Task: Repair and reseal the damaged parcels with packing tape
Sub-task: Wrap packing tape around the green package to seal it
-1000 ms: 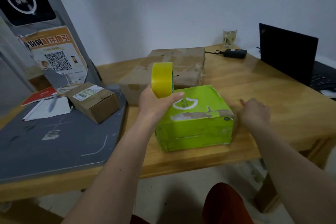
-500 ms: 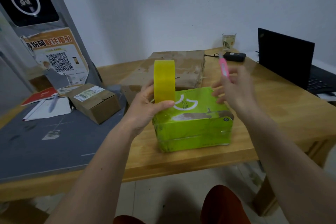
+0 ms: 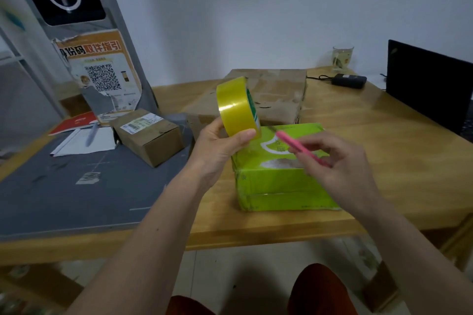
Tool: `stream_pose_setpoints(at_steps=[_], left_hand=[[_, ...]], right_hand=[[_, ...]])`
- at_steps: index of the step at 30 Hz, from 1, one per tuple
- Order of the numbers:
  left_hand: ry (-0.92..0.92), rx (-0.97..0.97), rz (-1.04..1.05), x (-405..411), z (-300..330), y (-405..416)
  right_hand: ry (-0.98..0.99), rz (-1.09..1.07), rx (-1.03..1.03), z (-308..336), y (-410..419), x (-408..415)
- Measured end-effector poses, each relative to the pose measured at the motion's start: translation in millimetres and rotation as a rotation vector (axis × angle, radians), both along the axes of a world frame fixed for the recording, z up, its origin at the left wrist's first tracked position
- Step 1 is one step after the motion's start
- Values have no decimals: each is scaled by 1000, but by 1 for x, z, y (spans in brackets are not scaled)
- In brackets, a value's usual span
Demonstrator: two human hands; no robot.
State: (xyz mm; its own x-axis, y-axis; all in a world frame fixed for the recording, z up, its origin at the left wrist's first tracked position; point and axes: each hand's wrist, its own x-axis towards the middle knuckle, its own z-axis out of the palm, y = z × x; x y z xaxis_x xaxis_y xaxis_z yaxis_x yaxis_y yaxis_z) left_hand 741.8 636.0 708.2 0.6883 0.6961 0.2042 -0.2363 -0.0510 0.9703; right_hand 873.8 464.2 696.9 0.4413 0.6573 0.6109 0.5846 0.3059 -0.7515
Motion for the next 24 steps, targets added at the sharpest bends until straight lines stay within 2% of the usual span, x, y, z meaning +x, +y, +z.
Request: stream_pose_setpoints(at_steps=[2,6,9,11,14,17,24], left_hand=[[9,24,16,1,0,-2],[8,88,59,2,1,-4],[11,122,56,2,2,-3],[11,131,47,2,3,-5],[5,147,39,3,3,-5],[7,184,54,3,4,-4],[-10,190,118,3,2,-6]], right_hand=[[-262,-53,-108,-3,-4,2],[-775,-258,-459,7,-1,2],[-954,-275,-576,17,7,-2],[-1078,-338,-579,24,13,-3],[-1191,-364,-552,28,21,-6],[-1198,-288,-550,30,27,-8],[-1216,-371,-575,34,33,-13]])
